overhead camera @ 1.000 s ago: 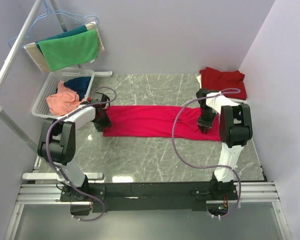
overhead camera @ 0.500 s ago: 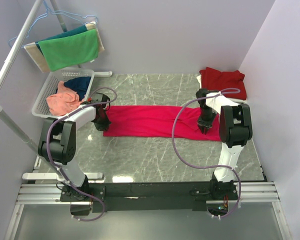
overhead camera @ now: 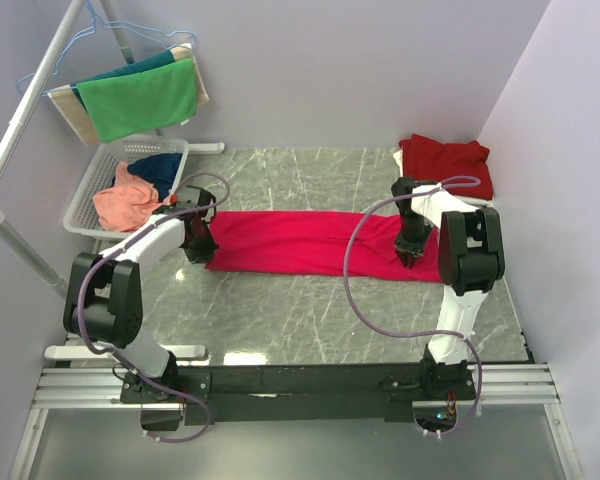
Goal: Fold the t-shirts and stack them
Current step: Fold the tshirt
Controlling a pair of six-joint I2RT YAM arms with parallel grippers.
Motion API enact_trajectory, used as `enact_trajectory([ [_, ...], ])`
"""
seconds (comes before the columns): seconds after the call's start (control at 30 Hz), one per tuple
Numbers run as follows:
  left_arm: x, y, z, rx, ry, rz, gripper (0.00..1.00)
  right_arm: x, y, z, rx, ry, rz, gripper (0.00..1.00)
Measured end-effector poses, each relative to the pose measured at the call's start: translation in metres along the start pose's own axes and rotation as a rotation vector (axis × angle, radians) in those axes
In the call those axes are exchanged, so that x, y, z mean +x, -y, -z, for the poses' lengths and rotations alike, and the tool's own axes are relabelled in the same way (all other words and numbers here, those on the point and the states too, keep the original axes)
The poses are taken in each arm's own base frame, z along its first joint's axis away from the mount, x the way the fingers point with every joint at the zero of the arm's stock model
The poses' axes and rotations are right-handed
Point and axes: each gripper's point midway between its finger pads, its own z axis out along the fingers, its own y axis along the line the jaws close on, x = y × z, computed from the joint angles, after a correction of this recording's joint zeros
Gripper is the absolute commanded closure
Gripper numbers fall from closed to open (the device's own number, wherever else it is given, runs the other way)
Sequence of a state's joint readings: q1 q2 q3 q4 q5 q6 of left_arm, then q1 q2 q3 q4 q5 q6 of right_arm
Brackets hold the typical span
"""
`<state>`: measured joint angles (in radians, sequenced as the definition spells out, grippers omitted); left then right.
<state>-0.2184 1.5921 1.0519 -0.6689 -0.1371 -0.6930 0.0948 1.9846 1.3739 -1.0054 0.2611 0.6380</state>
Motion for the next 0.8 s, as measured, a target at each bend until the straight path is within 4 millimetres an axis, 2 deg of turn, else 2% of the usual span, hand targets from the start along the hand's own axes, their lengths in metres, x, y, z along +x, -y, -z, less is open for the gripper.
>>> enact_trajectory([
  [0.27, 0.028, -0.014, -0.011, -0.048, -0.077, -0.017, 0.97, 0.001, 0.0, 0.0, 0.001, 0.001, 0.004, 0.75],
  [0.3, 0.031, -0.015, -0.012, -0.056, -0.087, -0.02, 0.74, 0.001, 0.0, 0.0, 0.003, 0.002, 0.006, 0.75],
  [0.37, 0.037, -0.017, -0.017, -0.072, -0.107, -0.027, 0.47, 0.001, 0.0, 0.0, 0.005, 0.003, 0.008, 0.75],
  [0.4, 0.039, -0.019, -0.019, -0.082, -0.115, -0.027, 0.29, 0.002, 0.0, 0.0, 0.006, 0.004, 0.009, 0.75],
  [0.47, 0.042, -0.022, -0.021, -0.101, -0.123, -0.03, 0.21, 0.002, 0.0, 0.0, 0.005, 0.007, 0.009, 0.75],
  [0.6, 0.038, -0.029, -0.02, -0.142, -0.107, -0.024, 0.19, 0.002, 0.0, 0.001, 0.003, 0.011, 0.009, 0.73],
  [0.67, 0.029, -0.028, -0.017, -0.159, -0.079, -0.025, 0.19, 0.003, 0.001, 0.001, 0.001, 0.013, 0.007, 0.72],
  [0.8, 0.003, -0.016, -0.005, -0.125, 0.004, -0.01, 0.2, 0.001, 0.003, 0.01, -0.011, 0.035, -0.007, 0.69],
])
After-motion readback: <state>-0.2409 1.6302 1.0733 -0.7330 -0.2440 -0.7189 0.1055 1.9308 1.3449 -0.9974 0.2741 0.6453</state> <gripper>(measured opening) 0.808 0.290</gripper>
